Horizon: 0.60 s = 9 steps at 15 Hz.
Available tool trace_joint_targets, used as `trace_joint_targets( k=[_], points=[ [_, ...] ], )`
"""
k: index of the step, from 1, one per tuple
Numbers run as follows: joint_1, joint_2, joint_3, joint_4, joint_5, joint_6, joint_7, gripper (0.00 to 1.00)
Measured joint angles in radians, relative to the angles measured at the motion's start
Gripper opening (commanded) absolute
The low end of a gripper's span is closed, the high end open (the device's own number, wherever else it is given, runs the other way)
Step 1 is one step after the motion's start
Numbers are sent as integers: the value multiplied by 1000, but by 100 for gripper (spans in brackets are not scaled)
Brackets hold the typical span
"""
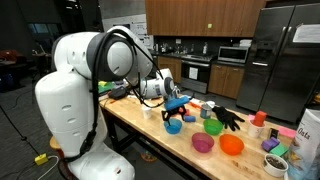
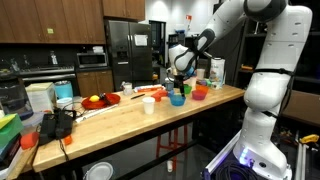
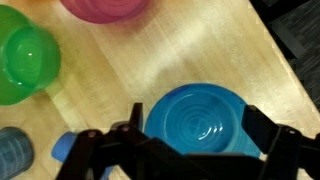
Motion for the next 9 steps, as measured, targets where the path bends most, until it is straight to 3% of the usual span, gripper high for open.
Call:
trace_joint_targets(
  k=[9],
  points=[
    [0,-13,-25,-72,124,-12,-43,100]
  ],
)
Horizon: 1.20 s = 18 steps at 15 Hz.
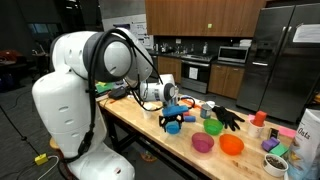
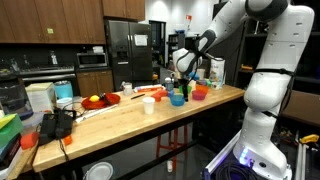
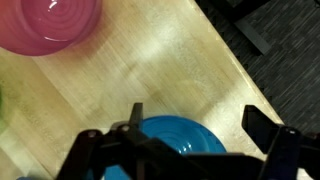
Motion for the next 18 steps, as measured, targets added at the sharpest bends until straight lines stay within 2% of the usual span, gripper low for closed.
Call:
trace_joint_targets(
  k=[6,10,14,18],
  points=[
    [0,-2,-15,0,15,1,-40,100],
    [0,-17,-15,-6,-26,48,-129,100],
    [0,-13,-25,-22,-9,155,-316,100],
    [0,35,-39,-21,181,174,-594,100]
  ],
)
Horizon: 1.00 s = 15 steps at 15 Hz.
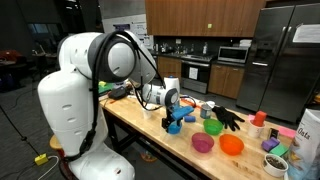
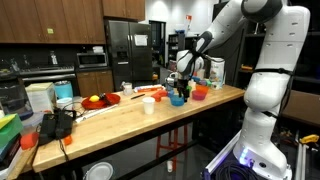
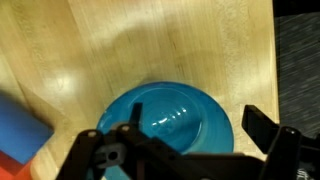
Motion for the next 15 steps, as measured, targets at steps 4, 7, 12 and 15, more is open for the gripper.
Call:
trace_joint_targets(
  k=[4,7,12,15],
  points=[
    [-8,60,-7,16,121,-33,-157,62],
    [-22,69,-8,39,127,-66,-155,38],
    [-40,67,-13,47,106,-74,-99,1],
    [-45,64,-20,61,102,-94,-78,4]
  ],
)
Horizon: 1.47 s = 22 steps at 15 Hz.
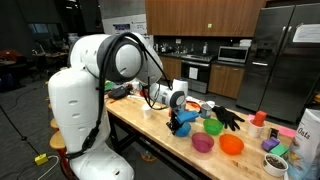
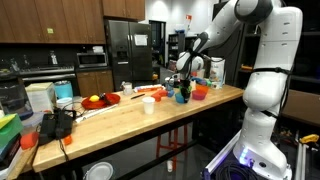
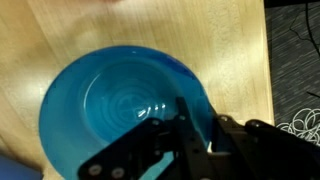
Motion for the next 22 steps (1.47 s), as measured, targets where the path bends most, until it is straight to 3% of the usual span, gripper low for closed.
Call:
trace_joint_targets(
  k=[4,13,22],
  points=[
    [-5,-6,-7,34,-36,-17,67,0],
    [-23,-4,-27,153,-337,-106,421,1],
    [-15,-8,-20,177,-368,-238,626,1]
  ],
)
